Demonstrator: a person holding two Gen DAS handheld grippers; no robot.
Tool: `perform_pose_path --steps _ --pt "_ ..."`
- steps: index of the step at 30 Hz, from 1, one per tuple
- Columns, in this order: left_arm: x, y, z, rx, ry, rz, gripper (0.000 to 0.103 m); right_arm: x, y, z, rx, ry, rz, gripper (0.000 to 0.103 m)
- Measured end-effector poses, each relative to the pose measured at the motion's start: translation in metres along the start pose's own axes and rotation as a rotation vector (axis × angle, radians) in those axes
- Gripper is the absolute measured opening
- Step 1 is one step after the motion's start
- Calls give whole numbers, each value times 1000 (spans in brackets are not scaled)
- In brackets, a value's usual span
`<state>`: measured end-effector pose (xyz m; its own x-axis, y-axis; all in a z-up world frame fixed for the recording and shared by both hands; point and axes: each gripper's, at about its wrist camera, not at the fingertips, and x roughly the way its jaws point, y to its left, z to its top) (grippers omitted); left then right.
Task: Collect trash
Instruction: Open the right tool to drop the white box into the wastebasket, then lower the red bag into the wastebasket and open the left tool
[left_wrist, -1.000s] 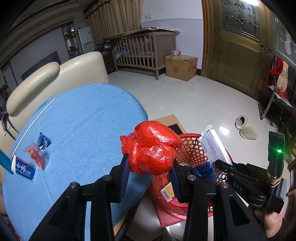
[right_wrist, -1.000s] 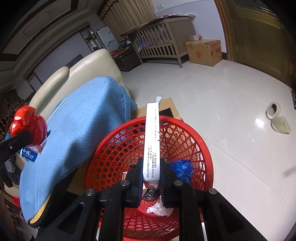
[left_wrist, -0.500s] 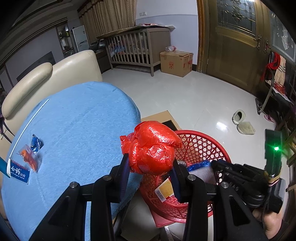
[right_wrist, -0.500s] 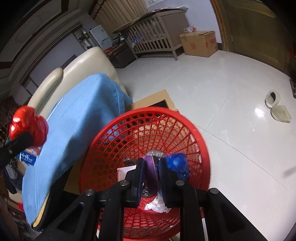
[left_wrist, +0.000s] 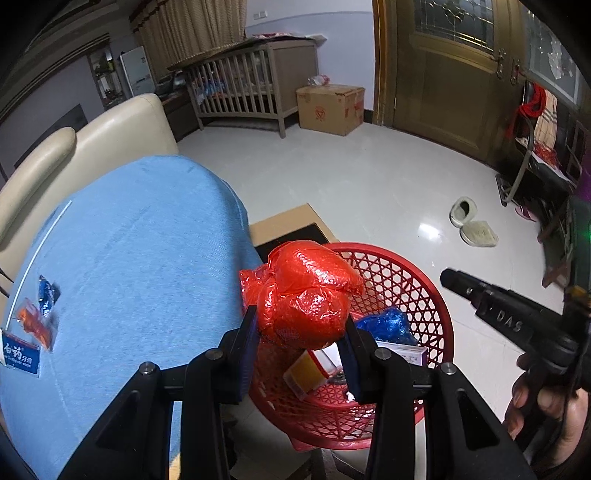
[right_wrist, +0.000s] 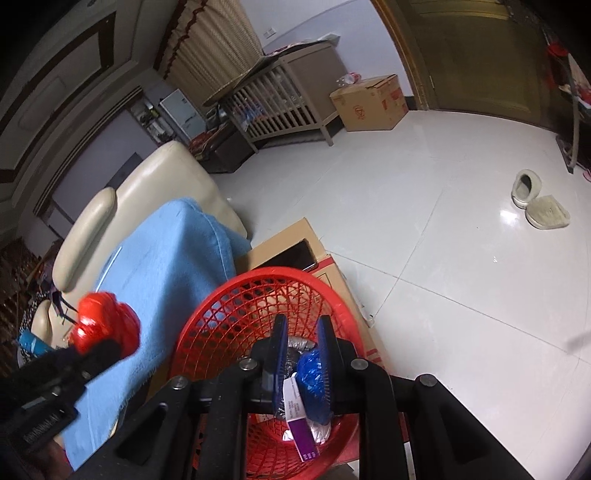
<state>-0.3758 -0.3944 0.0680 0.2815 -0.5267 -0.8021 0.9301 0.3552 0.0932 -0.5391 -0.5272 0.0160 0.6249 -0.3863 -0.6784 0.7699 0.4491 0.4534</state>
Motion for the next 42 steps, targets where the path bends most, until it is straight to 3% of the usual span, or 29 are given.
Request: perform_pose_path --steps 16,18,21,32,42 --pt "22 -18 -1 47 56 -3 42 -7 -11 5 38 -18 12 22" --pt "24 -19 0 49 60 -2 42 -9 -12 6 47 -22 14 34" --pt "26 -21 0 56 63 -1 42 -15 -15 5 64 -54 27 75" --pt "34 -26 3 68 79 5 42 -33 -20 18 94 -121 28 75" --pt "47 -34 6 90 94 1 42 -35 -25 21 105 -129 30 75"
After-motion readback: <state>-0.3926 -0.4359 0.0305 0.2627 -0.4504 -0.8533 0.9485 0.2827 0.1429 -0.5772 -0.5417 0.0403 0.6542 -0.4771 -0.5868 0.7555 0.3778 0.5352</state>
